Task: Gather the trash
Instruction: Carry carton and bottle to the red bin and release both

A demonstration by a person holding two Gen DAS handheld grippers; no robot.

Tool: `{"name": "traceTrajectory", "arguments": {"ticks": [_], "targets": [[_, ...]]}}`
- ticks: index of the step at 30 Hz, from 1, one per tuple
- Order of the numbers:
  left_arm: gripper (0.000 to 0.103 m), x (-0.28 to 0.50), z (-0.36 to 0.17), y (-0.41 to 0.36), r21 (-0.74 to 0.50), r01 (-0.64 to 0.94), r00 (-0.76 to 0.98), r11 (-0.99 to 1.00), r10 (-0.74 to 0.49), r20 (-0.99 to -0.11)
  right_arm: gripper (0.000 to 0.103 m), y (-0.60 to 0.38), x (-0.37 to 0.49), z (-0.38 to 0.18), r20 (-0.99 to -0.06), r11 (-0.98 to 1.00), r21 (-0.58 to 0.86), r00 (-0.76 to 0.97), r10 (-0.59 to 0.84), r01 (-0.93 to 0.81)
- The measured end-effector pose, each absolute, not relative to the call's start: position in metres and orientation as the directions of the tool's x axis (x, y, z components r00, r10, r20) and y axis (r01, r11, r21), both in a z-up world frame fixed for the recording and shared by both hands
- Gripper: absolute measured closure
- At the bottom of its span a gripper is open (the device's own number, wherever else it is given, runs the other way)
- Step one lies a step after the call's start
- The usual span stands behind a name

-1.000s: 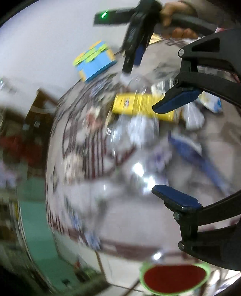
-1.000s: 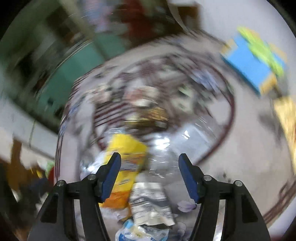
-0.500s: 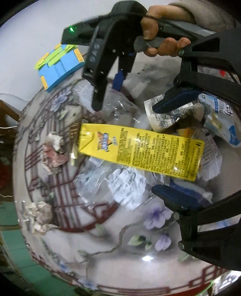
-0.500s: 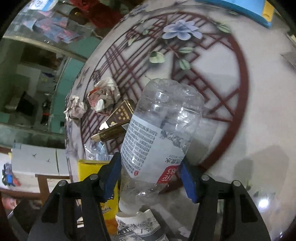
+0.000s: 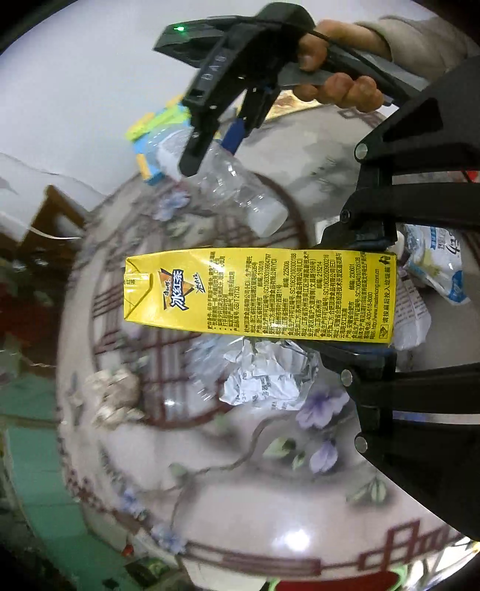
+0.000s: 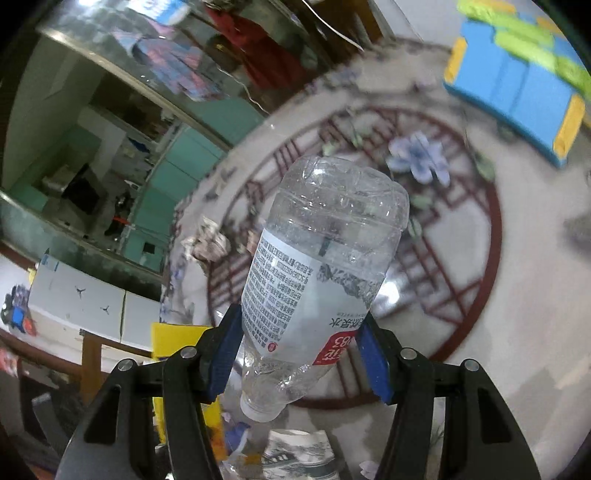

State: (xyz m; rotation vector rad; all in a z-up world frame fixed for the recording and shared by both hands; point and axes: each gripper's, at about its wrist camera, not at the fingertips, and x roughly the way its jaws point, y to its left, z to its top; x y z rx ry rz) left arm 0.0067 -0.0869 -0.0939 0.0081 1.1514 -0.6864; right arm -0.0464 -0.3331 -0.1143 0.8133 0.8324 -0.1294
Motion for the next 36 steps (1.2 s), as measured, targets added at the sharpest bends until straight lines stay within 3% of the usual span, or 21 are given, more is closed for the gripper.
{"name": "traceTrajectory", "arguments": {"ticks": [17, 36], "targets": [[0.068, 0.022, -0.060, 0.022, -0.324, 0.361, 0.421, 0.875, -0.463, -0.780, 0.044, -0.230, -0.026, -0.030, -0.629, 0.822, 0.531, 0.746, 0.219, 0.206], [0.068, 0.054, -0.067, 0.161, -0.358, 0.266, 0.451, 0.895, -0.444, -0.774, 0.044, -0.077, 0.021, -0.022, -0.650, 0.866, 0.486, 0.711, 0.268, 0.118]]}}
